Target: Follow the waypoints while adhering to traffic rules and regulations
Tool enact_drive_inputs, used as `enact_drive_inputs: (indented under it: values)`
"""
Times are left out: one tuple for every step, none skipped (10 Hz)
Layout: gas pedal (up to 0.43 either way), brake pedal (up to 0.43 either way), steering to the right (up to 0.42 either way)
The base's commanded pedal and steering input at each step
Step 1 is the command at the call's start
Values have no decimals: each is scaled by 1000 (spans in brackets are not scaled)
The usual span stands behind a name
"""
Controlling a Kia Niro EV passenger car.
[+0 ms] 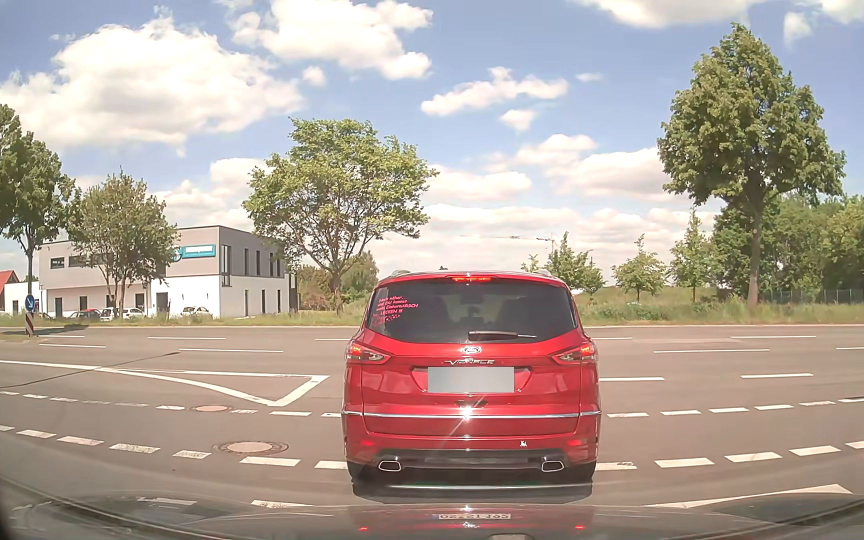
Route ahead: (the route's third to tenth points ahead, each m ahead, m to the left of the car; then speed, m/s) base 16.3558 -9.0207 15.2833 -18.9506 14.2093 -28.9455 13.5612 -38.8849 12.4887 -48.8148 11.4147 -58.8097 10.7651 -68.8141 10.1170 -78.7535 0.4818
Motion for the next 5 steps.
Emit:
enact_drive_inputs:
  values:
    - [0, 250, 23]
    - [0, 238, 23]
    - [0, 238, 23]
    - [0, 232, 23]
    - [0, 238, 23]
